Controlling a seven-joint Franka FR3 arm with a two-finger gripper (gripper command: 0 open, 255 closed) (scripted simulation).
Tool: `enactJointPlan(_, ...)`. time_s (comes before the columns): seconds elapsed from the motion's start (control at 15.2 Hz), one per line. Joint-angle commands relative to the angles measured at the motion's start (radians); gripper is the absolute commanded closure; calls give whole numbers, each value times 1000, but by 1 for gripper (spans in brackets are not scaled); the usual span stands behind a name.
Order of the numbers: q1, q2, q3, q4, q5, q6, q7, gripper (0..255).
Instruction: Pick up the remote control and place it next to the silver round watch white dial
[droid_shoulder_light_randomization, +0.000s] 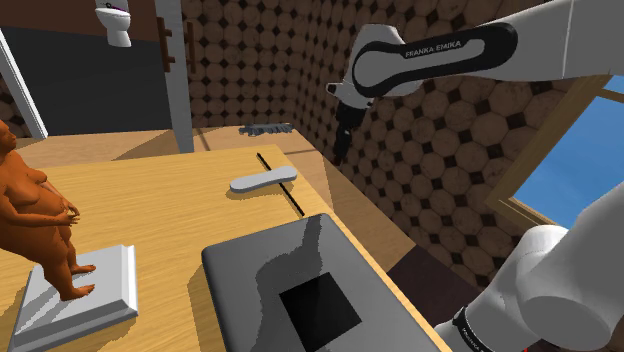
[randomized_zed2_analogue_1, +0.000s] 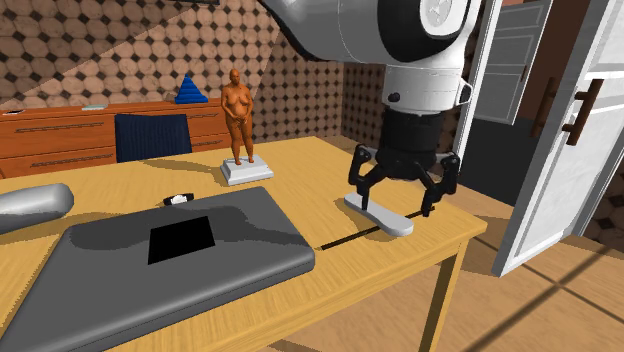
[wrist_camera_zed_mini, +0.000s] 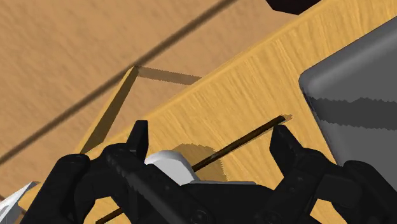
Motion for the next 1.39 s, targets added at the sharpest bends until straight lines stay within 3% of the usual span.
enactJointPlan(0.0,11,75,0,44,27,36,-71,0)
enactJointPlan(0.92,45,518,109,438,158,108,-449,0)
enactJointPlan(1.32,51,569,120,440,165,160,-465,0)
